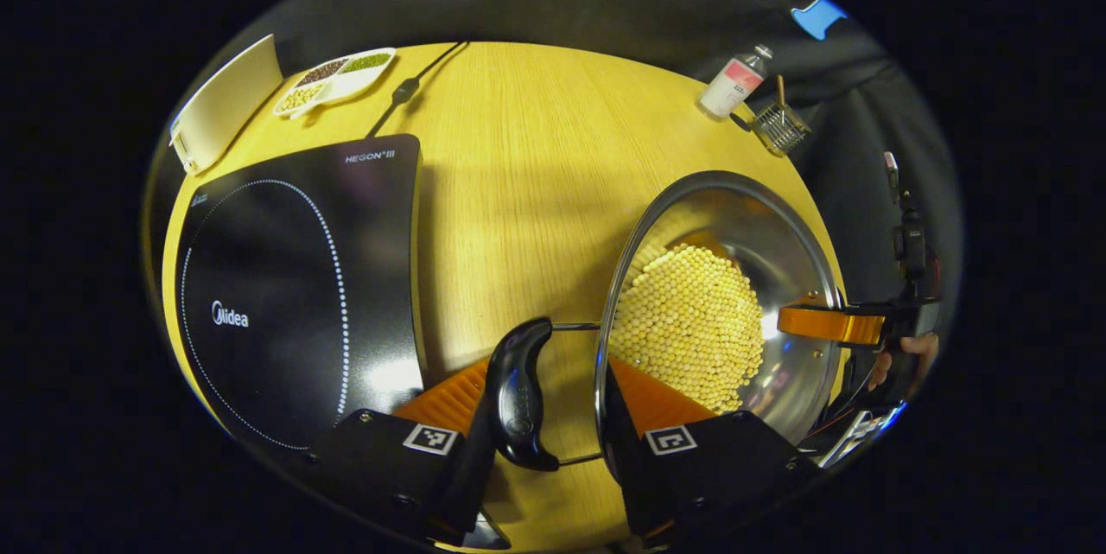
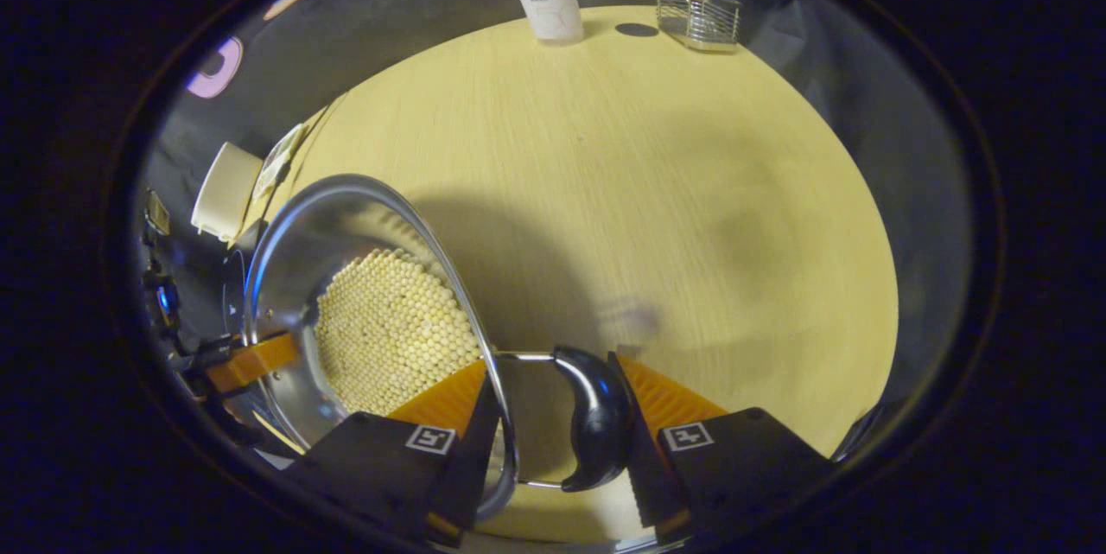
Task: First push the handle of the pot to place it horizontally, then grasp the pot with both hands and set it on the induction cooktop.
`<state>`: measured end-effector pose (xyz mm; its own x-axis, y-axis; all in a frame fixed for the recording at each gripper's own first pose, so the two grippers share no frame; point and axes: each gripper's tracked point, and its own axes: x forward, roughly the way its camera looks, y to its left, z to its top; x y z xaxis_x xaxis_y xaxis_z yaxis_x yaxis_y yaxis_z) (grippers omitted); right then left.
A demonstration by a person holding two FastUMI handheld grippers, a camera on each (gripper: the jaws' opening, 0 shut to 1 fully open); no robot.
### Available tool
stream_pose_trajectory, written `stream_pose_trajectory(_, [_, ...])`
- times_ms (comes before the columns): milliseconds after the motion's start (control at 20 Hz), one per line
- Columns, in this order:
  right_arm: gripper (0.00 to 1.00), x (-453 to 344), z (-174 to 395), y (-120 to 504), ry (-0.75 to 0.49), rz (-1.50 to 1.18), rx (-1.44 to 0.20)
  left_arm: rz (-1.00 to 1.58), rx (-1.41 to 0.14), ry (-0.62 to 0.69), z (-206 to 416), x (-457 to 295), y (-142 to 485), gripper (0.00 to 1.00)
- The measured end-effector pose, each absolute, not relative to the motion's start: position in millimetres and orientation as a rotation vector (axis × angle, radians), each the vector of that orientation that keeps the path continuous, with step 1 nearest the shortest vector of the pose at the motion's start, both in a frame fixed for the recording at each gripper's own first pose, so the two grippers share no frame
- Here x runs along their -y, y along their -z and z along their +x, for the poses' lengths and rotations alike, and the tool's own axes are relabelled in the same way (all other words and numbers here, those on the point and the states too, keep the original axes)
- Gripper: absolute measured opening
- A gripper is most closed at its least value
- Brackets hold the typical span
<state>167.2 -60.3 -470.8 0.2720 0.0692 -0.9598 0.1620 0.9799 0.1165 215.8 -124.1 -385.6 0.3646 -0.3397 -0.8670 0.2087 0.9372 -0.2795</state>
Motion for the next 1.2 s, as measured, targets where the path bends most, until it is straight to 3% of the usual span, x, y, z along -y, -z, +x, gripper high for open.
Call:
stream_pose_trajectory(150, [0.60,58.3,166.3,468.7,0.016,0.256,-1.302,-0.147,-1.172,0.373,212.9,123.3,384.3,0.61])
stream_pose_trajectory(300, [0.48,57.1,166.1,464.7,-0.008,0.277,-1.298,-0.173,-1.199,0.372,207.0,124.3,386.2,0.57])
stream_pose_trajectory(600, [0.47,49.2,160.4,439.2,-0.031,0.291,-1.280,-0.205,-1.164,0.357,198.5,118.1,356.2,0.54])
stream_pose_trajectory(650, [0.54,45.9,158.2,434.7,-0.039,0.296,-1.277,-0.200,-1.159,0.352,197.4,115.0,349.3,0.54])
stream_pose_trajectory(1150, [0.53,-14.7,156.6,408.0,-0.162,0.328,-1.224,-0.149,-1.092,0.253,180.0,57.3,298.4,0.54])
stream_pose_trajectory(1200, [0.46,-22.6,157.3,407.1,-0.164,0.330,-1.221,-0.144,-1.090,0.246,179.6,48.6,296.9,0.56])
